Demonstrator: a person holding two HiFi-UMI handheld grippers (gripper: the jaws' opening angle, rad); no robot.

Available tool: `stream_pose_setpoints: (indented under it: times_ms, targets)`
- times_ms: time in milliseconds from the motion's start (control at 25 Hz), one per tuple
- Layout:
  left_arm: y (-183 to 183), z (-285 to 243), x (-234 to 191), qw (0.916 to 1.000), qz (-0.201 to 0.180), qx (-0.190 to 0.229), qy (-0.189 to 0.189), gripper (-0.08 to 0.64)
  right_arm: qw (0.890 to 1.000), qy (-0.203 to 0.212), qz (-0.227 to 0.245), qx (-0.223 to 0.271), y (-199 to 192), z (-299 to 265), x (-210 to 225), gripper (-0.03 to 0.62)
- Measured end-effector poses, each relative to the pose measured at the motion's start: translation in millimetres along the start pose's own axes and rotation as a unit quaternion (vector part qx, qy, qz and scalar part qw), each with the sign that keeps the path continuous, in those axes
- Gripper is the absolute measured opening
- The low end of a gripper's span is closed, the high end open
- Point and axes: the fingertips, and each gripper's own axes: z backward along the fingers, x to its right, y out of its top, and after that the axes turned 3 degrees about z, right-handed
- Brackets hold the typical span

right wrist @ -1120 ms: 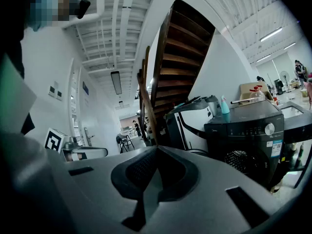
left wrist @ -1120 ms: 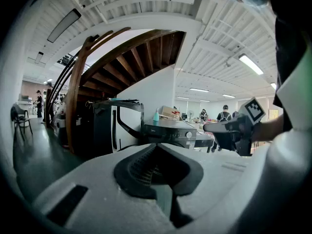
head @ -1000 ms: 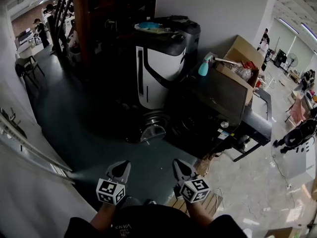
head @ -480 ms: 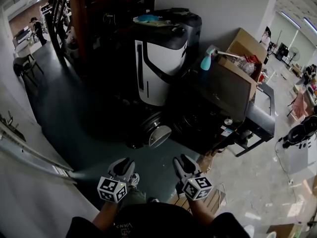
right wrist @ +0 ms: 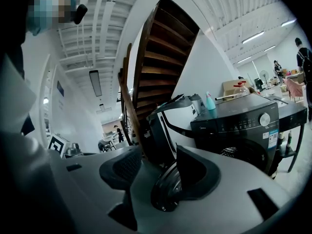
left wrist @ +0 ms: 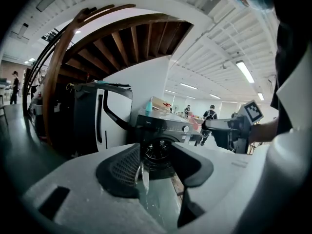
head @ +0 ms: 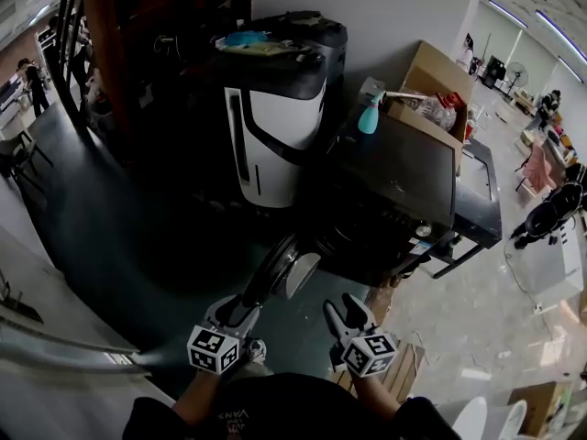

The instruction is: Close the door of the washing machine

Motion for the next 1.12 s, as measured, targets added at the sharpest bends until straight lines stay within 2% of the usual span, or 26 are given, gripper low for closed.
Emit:
stream_pose_setpoints:
  times_ms: [240, 440, 640, 840, 1120]
  targets:
    - [-2.2, -36.3, -40.1, 0.9967, -0.019, -0.05, -0.061, 0.219, 0.998, -0.062, -0.024, 0.012, -0.9, -29.6, -0.7, 0.209]
    - [-12.9, -68.2, -64.0, 0.9894, -0.035, -0.088, -0.11, 0.243, 0.992, -0.116, -0.04, 0.023, -8.4, -41.3, 1.0, 0.209]
    - [-34.4, -100.4, -79.8, 0.9805, -0.054, -0.128, -0.139, 0.254, 0.986, -0.153, -0.059, 0.028, -18.6, -40.4, 6.8, 0.209]
    - [-56.1, -138.8, -91.3, 0.9738, -0.059, -0.163, -0.147, 0.278, 0.982, -0.177, -0.065, 0.019, -27.1, -39.5, 26.0, 0.209]
    - [-90.7, -192.3, -100.3, 0.9674, -0.05, -0.209, -0.133, 0.292, 0.983, -0.172, -0.069, 0.003, -31.7, -44.4, 56.6, 0.207]
